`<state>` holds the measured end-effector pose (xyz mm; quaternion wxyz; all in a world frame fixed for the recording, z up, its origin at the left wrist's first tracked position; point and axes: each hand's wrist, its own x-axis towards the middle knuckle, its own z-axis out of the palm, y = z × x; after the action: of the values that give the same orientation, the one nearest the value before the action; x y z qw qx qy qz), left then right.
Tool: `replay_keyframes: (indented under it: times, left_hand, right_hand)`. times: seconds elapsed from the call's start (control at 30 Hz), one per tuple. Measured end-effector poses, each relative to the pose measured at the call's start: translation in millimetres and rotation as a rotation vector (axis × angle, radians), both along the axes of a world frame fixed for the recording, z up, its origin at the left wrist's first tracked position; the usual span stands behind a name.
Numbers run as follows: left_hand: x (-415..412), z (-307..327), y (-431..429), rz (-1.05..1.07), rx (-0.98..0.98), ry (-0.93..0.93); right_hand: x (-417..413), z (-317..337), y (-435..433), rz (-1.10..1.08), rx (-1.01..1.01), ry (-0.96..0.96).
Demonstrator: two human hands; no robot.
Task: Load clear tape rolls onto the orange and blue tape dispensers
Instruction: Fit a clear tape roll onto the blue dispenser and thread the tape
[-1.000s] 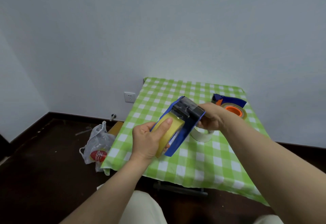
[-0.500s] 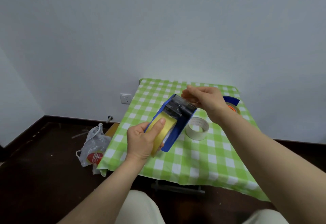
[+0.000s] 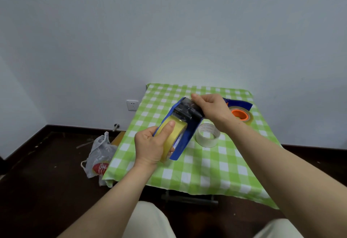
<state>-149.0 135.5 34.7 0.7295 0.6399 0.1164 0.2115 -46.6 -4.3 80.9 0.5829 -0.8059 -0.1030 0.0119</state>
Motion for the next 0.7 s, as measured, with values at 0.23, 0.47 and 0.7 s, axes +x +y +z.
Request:
replay_keyframes:
  times: [0.23,0.47,0.7]
  left_hand:
    - [2,1,3,0.016,0.002,0.002]
    - [0,-2,2,-0.006,0.038,0.021]
    - [2,-2,3,-0.019,0.048,0.029]
  right_hand:
    - [-5,-1,-5,0.094,0.021,0.012]
    - [4,4,1,0.033,-0.028,0.107]
    - [6,-1,6,0.040,-0.075,0.012]
